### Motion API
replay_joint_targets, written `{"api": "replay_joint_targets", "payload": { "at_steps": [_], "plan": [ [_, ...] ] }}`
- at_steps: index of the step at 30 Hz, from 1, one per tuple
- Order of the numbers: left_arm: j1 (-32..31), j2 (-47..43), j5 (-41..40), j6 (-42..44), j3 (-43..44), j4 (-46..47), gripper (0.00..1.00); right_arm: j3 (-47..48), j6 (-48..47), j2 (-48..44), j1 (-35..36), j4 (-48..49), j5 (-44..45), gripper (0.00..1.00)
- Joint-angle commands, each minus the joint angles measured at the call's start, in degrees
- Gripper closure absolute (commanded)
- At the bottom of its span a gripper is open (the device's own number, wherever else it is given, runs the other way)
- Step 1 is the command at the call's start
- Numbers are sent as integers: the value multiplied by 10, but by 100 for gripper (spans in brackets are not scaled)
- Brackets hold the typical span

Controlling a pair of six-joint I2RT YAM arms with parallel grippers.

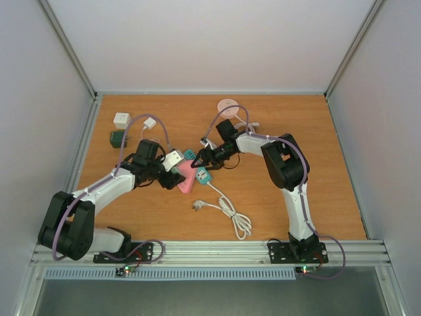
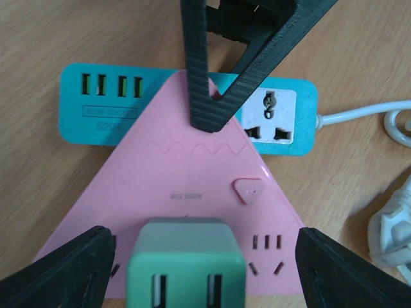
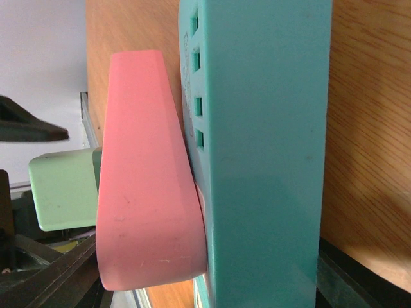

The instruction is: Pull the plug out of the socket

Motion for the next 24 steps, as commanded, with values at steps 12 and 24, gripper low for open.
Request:
{"api": "replay_joint_targets", "payload": {
  "at_steps": [12, 24],
  "plan": [
    [-4, -21, 14, -20, -1, 31, 55, -18, 23, -1, -3, -2, 88, 57],
    [2, -51, 22, -11, -10, 41, 68, -20, 29, 4, -11, 2, 100, 60]
  ]
}}
